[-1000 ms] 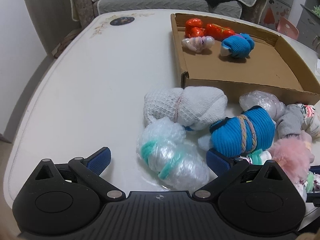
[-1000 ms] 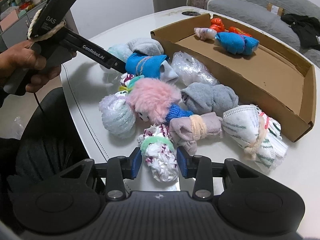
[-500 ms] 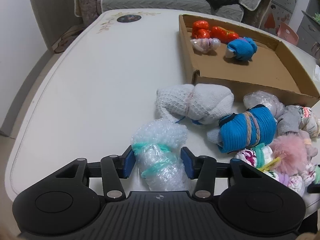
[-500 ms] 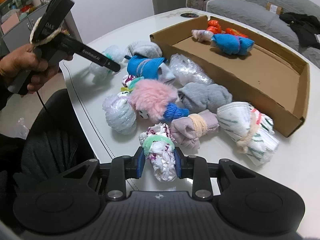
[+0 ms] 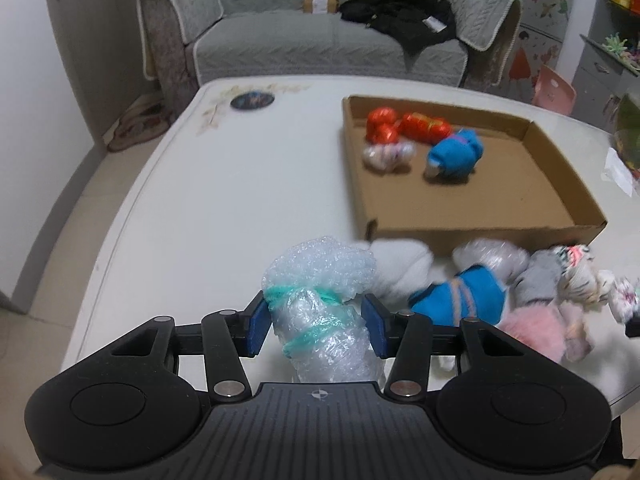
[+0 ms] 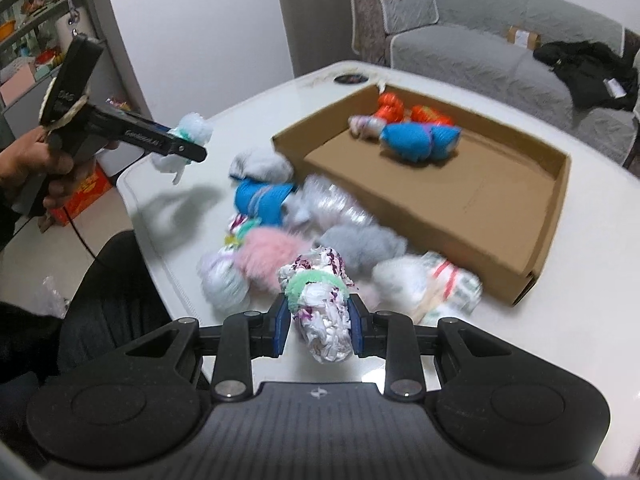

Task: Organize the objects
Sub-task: 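Carry both bundles into the box and open both tools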

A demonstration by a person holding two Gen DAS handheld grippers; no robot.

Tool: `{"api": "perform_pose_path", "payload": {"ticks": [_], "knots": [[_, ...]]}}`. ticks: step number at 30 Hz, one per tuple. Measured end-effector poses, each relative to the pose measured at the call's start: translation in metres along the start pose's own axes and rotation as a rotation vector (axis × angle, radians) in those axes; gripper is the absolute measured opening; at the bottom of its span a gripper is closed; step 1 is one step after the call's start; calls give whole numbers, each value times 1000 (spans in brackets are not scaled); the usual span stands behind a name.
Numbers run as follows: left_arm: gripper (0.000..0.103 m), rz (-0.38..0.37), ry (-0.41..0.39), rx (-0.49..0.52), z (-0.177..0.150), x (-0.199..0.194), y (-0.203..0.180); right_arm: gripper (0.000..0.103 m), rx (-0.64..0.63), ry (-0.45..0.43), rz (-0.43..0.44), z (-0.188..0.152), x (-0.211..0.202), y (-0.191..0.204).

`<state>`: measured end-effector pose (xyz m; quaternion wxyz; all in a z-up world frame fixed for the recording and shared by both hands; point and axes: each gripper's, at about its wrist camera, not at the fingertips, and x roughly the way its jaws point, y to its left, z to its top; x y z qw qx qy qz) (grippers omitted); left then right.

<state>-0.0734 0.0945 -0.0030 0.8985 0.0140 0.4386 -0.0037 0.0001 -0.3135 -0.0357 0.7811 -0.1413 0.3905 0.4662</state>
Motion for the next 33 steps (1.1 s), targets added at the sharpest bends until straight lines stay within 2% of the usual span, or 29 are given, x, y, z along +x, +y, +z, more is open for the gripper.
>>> {"api": "perform_pose_path", "payload": {"ticks": [7, 11, 15, 19, 25, 33], "knots": [[56, -34, -20, 45, 28, -2, -19, 27, -8, -44, -48, 26, -9, -21], [56, -72, -30, 95, 62, 3, -39, 27, -11, -65, -62, 55, -6, -34], [56, -108, -11, 131, 98, 25, -61, 27, -2, -72, -39, 90, 13, -42], [57, -113, 45, 176, 118, 67, -80, 27, -5, -29, -33, 116, 50, -47], [57, -83, 127, 194, 120, 120, -84, 27, -17, 83, -38, 127, 118, -57], [57, -66, 172, 225, 119, 150, -90, 27, -72, 135, -55, 131, 155, -55]]}}
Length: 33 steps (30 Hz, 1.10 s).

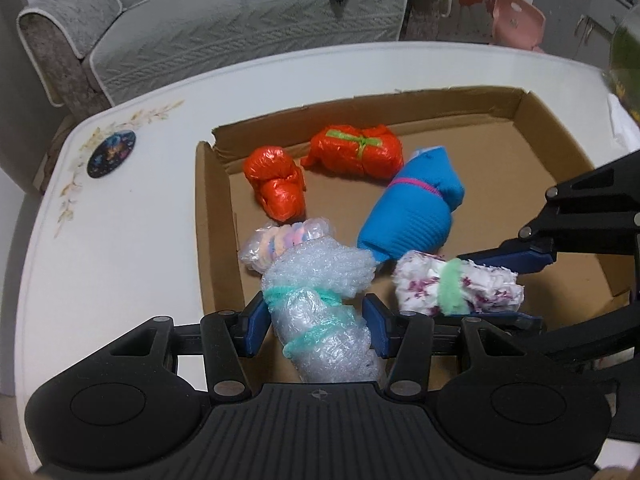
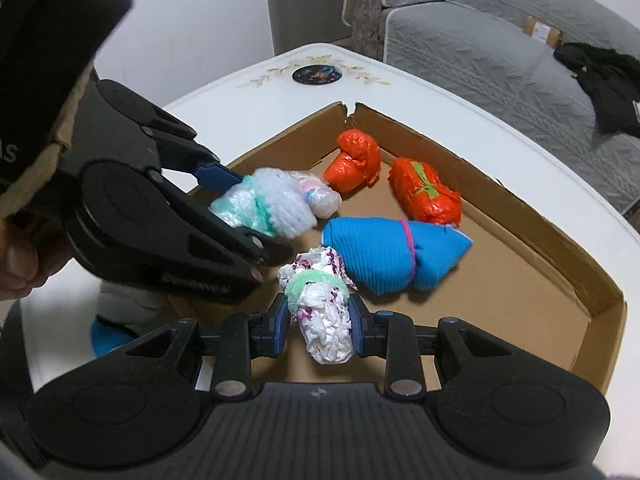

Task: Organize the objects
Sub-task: 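Carry both bundles into the box and open both tools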

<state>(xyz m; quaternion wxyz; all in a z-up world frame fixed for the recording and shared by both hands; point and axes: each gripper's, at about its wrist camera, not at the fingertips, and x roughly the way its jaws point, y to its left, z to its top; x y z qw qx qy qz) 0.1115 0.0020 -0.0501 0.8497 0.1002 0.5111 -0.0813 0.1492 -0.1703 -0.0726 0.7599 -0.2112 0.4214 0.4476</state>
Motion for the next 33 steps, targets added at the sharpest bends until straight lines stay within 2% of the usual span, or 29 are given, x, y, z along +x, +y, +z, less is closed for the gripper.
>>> {"api": "perform_pose_path", "payload": {"ticks": [6, 29, 33], "knots": [[58, 9, 31, -11, 0, 15, 4, 28, -15, 24, -19, 3, 13, -4], [62, 20, 23, -9, 0, 16, 1, 30, -88, 65, -40, 2, 17, 4], [65, 25, 14, -12, 0, 13, -1, 36, -83, 52, -49, 0, 10, 2]]}}
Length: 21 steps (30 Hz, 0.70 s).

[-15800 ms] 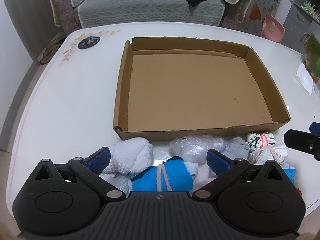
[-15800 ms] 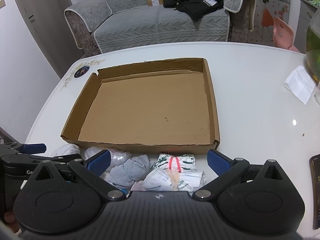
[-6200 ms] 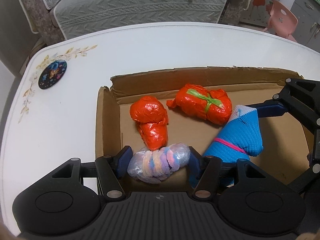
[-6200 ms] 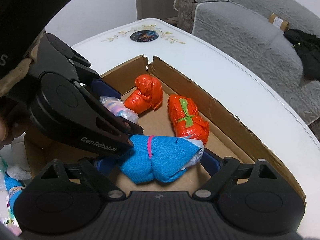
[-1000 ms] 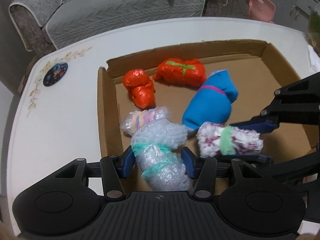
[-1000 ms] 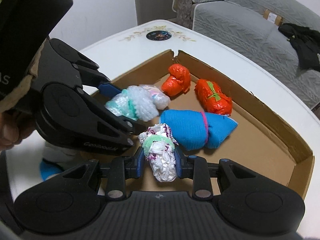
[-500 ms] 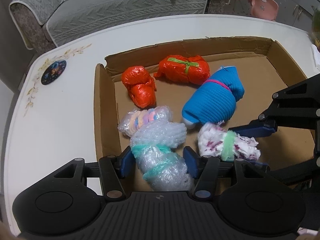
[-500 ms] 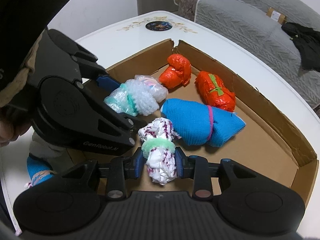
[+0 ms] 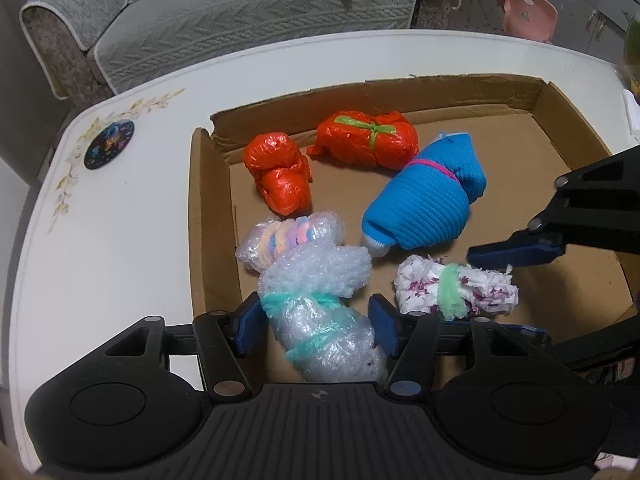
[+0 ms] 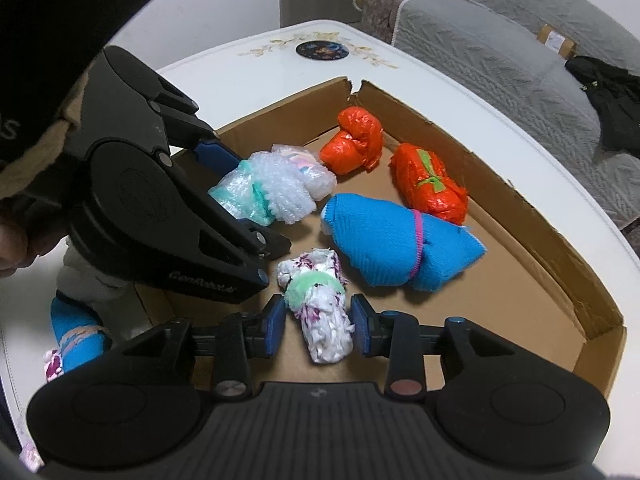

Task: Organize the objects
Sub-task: 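Carry both bundles into the box and open both tools, then withdraw both tools from the box toward the pile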

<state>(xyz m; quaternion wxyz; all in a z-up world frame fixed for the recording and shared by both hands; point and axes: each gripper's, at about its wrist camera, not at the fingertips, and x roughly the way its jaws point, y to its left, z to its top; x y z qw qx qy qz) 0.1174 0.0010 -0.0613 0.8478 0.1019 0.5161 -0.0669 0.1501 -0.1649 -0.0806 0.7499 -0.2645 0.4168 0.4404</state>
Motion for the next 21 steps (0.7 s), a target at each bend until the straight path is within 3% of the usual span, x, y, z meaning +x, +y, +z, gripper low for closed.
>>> {"api": "perform_pose_path", "payload": {"ticks": [12, 21], "knots": [[75, 5, -121, -26, -19, -63, 3, 47, 35, -80, -49, -29, -60, -2], [79, -40, -177, -95, -104, -125, 1, 51, 72, -135, -22, -108, -120, 37]]}}
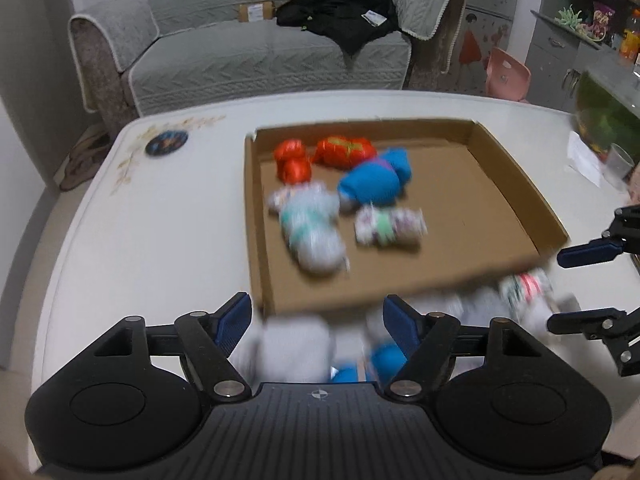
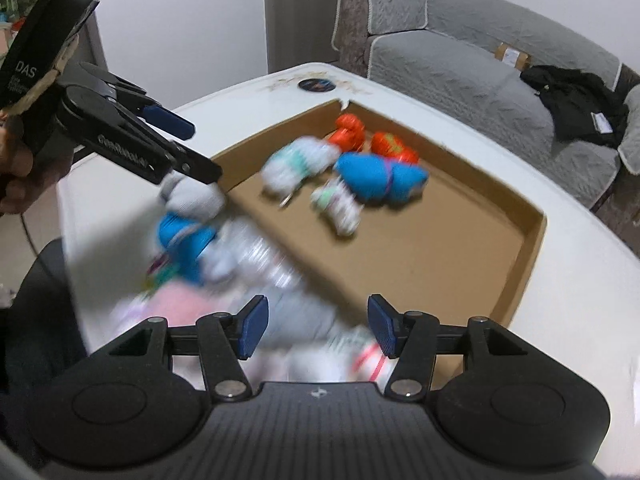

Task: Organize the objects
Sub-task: 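Withdraw both tools from the box toward the pile, then grasp purple-banded bubble bundle with left tool while right grasps lilac sock bundle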

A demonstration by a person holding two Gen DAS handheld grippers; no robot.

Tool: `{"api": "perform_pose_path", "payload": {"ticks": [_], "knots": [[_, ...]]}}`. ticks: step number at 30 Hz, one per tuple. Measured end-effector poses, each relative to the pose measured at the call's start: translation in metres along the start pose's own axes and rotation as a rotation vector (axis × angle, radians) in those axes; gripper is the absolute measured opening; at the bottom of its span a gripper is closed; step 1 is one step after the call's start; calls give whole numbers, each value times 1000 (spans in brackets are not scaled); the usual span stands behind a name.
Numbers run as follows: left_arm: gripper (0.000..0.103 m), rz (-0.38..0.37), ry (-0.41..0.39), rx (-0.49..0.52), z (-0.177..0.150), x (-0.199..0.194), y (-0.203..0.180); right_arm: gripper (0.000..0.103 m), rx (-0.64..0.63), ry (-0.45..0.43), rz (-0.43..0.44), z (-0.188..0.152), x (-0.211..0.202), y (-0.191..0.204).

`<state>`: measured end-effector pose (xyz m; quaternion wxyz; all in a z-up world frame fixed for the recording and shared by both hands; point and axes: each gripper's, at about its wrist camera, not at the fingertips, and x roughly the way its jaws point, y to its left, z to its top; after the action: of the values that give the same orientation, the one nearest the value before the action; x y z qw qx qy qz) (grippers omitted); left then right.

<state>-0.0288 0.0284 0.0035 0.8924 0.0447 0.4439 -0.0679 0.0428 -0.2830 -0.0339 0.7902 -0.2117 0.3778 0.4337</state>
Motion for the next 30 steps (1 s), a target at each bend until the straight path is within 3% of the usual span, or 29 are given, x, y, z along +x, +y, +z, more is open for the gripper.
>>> {"api": "perform_pose_path", "payload": {"ticks": [6, 12, 17, 30], "knots": [[83, -54, 46, -34, -60, -28, -16, 54, 46, 15, 57, -41, -11, 28], [85, -123, 97, -48, -100, -19, -45, 55, 87, 32, 72, -54, 3, 37], [94, -119, 71, -19, -106, -10, -63, 61, 103, 27, 72, -56, 9, 36], [90, -180, 81, -53, -119, -1, -67, 63, 120, 45, 67, -53, 32, 38]]}}
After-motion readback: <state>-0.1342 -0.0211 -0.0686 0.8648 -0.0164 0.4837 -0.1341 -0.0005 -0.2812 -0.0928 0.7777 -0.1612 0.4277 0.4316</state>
